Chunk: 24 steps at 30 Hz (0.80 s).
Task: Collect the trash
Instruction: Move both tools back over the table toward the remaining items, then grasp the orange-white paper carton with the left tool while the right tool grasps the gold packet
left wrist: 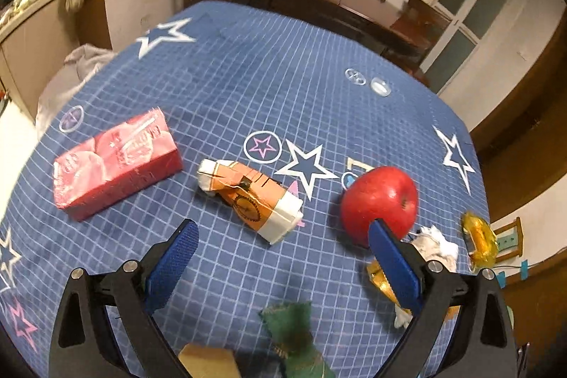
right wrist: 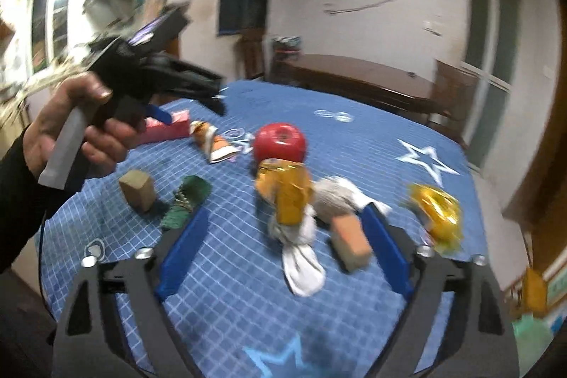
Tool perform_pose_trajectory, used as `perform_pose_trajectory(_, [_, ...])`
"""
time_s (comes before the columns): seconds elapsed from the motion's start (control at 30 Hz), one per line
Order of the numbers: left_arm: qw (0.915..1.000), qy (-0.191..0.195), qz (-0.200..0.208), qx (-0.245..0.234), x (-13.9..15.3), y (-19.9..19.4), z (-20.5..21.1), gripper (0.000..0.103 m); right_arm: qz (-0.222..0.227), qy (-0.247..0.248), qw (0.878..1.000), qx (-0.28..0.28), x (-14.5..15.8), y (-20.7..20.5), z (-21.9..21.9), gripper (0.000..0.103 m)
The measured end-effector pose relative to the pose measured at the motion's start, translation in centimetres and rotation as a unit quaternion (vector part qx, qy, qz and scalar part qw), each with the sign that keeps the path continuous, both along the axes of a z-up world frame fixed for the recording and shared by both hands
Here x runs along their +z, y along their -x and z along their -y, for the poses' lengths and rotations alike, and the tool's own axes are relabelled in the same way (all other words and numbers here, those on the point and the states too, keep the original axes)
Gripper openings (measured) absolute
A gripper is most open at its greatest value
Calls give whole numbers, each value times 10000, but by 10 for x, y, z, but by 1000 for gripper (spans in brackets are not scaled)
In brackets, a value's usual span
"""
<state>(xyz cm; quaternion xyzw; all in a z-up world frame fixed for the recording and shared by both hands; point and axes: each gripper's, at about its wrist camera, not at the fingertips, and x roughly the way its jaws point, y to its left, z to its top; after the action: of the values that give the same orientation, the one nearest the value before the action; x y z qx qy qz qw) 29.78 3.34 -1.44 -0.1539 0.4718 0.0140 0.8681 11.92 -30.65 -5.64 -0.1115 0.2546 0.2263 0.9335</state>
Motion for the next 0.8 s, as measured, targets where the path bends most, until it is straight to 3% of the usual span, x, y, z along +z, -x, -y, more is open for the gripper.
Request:
perform_pose_trajectory(0.1, [9992, -233, -133, 293, -13, -17, 0, 96, -101, 81, 9998, 149, -7, -24, -10, 93])
perform_pose_trajectory(0.27, [9980, -173, -408, 443, -35, -35, -2, 96, -378, 66, 9989, 252, -17, -58, -20, 93])
perform_pose_trajectory(0.33, [9980, -161, -479, 389, -41, -39, -2, 88, -435, 143, 9987, 210, -22, -66, -23, 93])
perform_pose_trajectory(0.4, [9978, -96, -577, 314, -47, -41, -2, 69, -555, 223, 9980, 201, -29, -73, -26, 84])
perform_pose_trajectory(0.43, [9977, -17, -628, 266, -50, -42, -3, 63, -637, 242, 9974, 216, -32, -76, -28, 71])
perform_pose_trajectory(0.47, [9974, 50, -675, 231, -53, -42, -5, 51, -711, 252, 9969, 217, -34, -77, -29, 58])
perform_pose_trajectory(0.5, [9973, 98, -704, 204, -56, -43, -6, 48, -723, 255, 9969, 192, -36, -76, -29, 51])
perform_pose_trajectory(0.53, [9971, 159, -719, 181, -59, -42, -9, 43, -772, 210, 9966, 207, -36, -75, -29, 34])
perform_pose_trajectory(0.57, [9971, 168, -718, 192, -60, -41, -11, 17, -781, 153, 9967, 184, -36, -74, -28, 34])
perform_pose_trajectory(0.6, [9966, 239, -754, 232, -61, -39, -15, 9, -759, 100, 9969, 181, -35, -71, -27, 34])
perform_pose_trajectory(0.67, [9965, 419, -700, 197, -58, -35, -21, 6, -743, -56, 9970, 230, -30, -64, -25, 33])
perform_pose_trajectory(0.8, [9981, 382, -451, 190, -43, -21, -27, 6, -599, -336, 9974, 229, -16, -50, -22, 32])
